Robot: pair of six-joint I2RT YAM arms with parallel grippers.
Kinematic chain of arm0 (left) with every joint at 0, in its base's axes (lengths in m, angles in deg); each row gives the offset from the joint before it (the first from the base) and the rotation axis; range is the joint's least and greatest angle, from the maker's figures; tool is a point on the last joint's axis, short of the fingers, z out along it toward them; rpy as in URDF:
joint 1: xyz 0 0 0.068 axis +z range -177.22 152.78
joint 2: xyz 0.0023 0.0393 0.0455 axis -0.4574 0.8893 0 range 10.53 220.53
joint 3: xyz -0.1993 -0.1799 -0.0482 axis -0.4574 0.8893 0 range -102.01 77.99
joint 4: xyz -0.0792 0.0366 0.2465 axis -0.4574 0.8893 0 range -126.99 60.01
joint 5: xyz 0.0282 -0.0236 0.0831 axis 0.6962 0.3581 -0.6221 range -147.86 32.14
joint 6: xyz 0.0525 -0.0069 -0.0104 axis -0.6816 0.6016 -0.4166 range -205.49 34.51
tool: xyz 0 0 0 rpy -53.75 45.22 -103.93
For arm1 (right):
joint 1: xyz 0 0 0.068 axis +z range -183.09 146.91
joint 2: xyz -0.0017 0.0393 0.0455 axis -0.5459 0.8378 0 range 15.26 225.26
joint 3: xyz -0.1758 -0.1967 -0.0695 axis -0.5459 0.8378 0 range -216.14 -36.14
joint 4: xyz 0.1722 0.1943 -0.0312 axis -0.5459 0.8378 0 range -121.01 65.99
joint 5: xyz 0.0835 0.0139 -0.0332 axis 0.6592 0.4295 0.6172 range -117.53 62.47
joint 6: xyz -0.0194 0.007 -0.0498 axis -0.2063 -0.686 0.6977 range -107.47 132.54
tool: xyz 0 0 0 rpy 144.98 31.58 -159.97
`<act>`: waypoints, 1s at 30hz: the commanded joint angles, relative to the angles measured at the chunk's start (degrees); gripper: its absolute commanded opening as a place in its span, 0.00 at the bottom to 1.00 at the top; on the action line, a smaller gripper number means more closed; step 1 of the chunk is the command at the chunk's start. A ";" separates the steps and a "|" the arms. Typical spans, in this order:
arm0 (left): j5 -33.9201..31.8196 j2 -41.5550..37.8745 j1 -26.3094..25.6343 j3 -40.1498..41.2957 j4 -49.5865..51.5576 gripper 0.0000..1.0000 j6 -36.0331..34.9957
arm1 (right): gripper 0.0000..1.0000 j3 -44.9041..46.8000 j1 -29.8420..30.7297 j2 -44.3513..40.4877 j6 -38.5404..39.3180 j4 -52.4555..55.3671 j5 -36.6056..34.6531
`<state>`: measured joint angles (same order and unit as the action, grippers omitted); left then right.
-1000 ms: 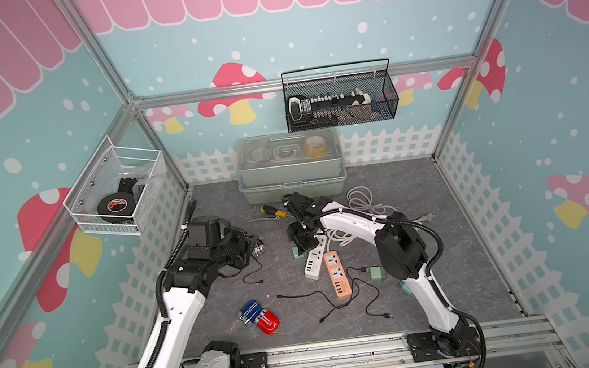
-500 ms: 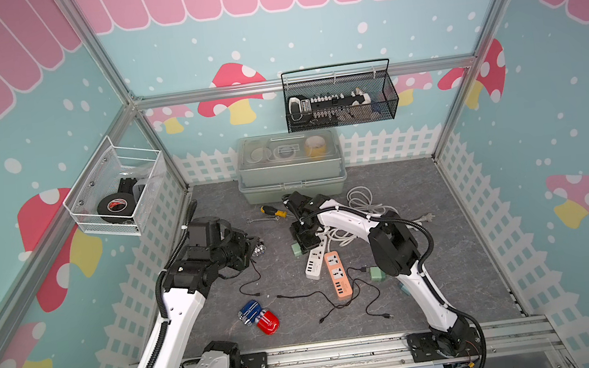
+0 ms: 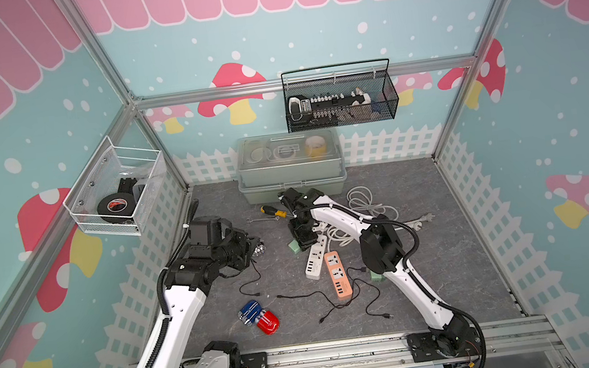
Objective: Charge the electric shaver
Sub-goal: Pick up the plug from the center of the board.
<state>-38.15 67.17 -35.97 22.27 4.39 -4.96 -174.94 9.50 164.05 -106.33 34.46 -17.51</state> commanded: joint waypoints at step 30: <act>1.12 2.55 -0.83 -0.61 -13.81 0.00 2.87 | 0.00 25.95 -3.62 -30.40 24.83 -22.25 -1.91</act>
<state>-37.28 69.01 -36.17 22.27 -2.27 -3.69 -158.33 6.64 145.96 -87.06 24.82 -20.06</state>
